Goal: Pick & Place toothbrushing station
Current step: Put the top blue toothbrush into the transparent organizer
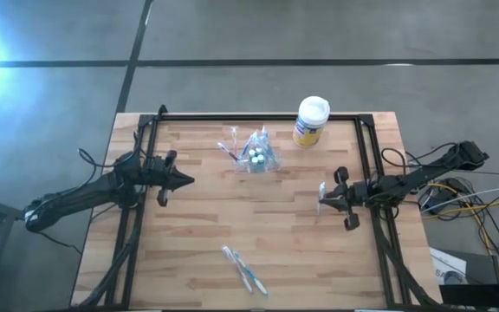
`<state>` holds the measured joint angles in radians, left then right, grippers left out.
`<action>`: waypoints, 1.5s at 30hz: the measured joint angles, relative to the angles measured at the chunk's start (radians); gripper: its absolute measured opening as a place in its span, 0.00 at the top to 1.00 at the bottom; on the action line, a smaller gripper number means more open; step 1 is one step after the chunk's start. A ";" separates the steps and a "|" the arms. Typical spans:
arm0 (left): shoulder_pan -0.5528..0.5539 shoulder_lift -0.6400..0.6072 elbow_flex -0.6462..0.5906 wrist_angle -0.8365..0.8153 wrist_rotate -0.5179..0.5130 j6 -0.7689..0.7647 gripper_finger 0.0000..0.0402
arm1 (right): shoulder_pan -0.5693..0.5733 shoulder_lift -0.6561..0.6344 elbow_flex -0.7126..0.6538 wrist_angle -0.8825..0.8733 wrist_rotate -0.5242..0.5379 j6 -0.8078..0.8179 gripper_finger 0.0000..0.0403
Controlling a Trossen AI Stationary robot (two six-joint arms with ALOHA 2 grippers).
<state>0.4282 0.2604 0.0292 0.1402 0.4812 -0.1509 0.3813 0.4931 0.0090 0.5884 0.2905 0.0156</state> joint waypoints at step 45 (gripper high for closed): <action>0.000 0.001 0.019 0.302 -0.011 -0.076 0.89 | -0.045 0.379 0.377 -0.013 0.130 -0.088 0.94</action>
<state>0.4278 0.2611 0.0480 0.4421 0.4702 -0.2264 0.3362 0.8722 0.3860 0.5752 0.4204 -0.0727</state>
